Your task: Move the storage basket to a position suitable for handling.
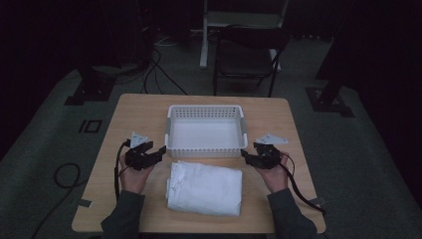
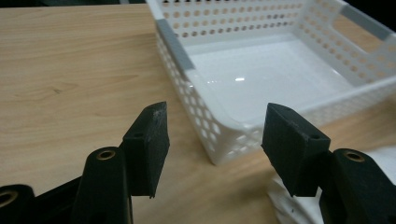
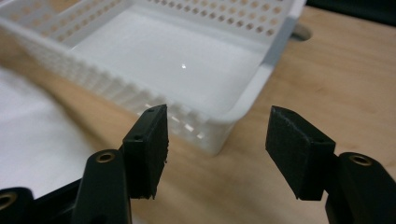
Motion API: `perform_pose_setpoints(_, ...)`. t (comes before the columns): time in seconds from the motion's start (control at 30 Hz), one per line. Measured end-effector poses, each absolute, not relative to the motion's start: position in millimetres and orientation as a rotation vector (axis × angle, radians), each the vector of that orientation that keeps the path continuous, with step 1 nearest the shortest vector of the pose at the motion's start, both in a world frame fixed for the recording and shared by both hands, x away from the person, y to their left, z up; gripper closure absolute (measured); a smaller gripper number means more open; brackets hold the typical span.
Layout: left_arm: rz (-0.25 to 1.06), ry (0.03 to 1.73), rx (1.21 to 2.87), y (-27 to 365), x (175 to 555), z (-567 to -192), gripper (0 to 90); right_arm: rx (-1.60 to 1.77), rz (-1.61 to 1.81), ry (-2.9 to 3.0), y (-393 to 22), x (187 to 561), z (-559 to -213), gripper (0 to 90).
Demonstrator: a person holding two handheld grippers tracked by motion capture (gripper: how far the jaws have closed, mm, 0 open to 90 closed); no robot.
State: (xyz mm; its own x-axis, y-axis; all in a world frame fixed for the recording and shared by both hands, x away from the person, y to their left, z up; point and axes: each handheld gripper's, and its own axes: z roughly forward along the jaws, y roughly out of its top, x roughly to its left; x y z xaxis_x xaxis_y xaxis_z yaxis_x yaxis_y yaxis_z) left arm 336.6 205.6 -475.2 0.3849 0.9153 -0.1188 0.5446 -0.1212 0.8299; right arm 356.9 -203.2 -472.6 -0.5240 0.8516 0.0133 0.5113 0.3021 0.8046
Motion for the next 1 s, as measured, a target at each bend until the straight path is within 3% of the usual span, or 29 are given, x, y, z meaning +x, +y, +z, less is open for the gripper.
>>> perform_pose_setpoints(0.4, 0.459, 1.182, 1.867, 175.6, 293.0, -481.7, 38.1, 1.152, 1.148, 2.316, -186.1, 318.5, -486.9, 34.5)
perform_pose_setpoints(0.7, 0.395, 1.164, 1.962, 165.5, 269.8, -507.3, 37.6, 1.094, 1.128, 2.449, -176.4, 291.8, -497.1, 23.6)
perform_pose_setpoints(1.0, 0.378, 1.190, 1.992, 161.3, 277.3, -522.8, 39.0, 1.140, 1.006, 2.506, -166.2, 308.8, -523.7, 20.5)
